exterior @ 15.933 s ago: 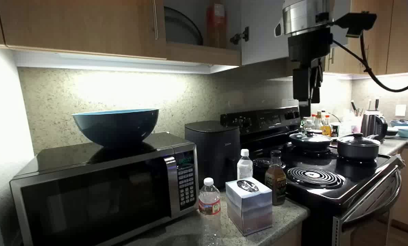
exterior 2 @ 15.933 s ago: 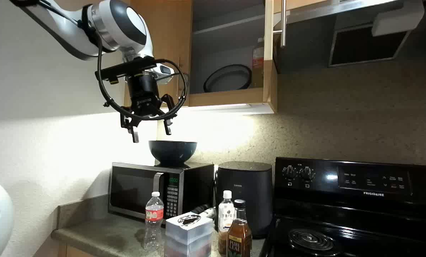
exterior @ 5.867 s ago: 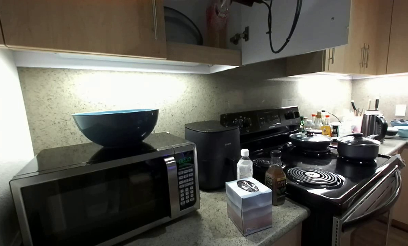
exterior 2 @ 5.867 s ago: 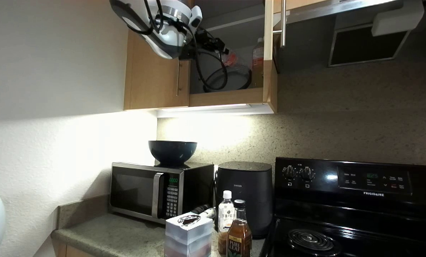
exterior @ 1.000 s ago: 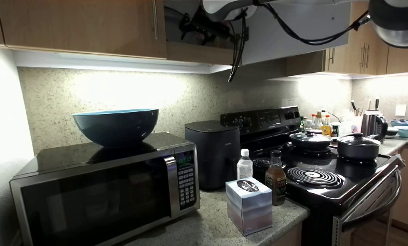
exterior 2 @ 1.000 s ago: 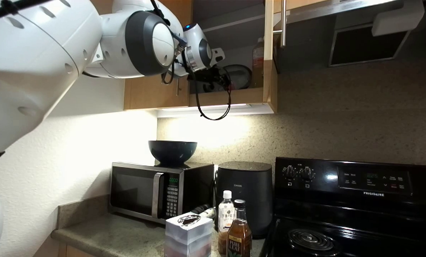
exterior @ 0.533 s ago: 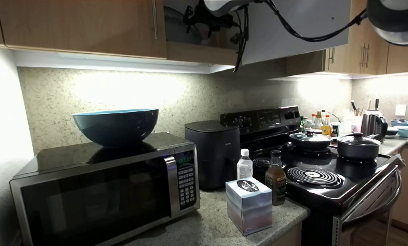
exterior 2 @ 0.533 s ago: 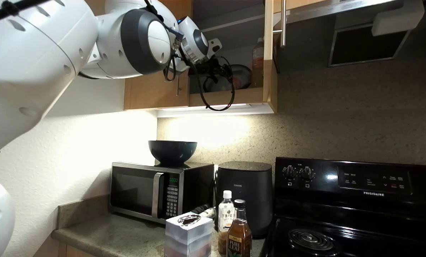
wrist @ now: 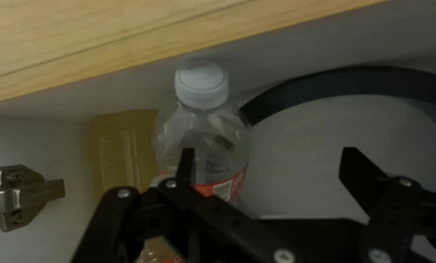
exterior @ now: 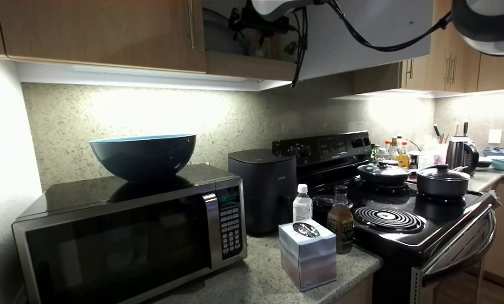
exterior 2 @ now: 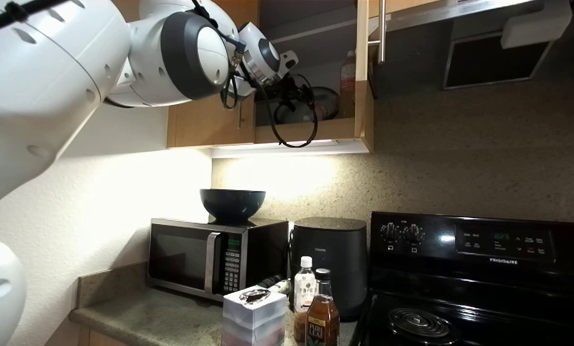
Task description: Put the bottle in the top cabinet, then put it back on the counter
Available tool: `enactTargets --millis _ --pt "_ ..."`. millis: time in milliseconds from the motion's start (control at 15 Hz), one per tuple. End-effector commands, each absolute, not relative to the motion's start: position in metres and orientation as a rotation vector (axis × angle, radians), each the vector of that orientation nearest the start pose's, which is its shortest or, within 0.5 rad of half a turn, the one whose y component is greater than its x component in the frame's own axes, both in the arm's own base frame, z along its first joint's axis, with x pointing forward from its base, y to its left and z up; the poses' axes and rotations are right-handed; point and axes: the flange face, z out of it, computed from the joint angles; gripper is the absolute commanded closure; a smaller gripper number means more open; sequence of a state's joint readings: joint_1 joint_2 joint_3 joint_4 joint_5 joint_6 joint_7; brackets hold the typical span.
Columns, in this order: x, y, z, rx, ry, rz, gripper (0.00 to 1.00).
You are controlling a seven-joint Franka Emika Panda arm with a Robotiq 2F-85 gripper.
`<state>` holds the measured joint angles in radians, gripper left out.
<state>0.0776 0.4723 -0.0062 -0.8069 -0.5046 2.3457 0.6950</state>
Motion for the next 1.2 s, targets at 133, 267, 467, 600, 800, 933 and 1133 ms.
enactTargets --millis 133,267,467,600,800,933,1133 --pt "0.688 0.049 0.791 -2.729 0.772 -1.614 0.27" --pt "0.684 0.051 0.791 -2.762 0.791 -1.562 0.4" --pt "0.681 0.054 0.793 -2.786 0.805 -1.521 0.61" --pt "0.679 0.055 0.794 -2.792 0.808 -1.512 0.74" --pt "0.678 0.056 0.796 -2.79 0.805 -1.508 0.91" --pt "0.678 0.056 0.798 -2.784 0.788 -1.507 0.89" --pt "0.675 0.063 0.799 -2.758 0.694 -1.41 0.9"
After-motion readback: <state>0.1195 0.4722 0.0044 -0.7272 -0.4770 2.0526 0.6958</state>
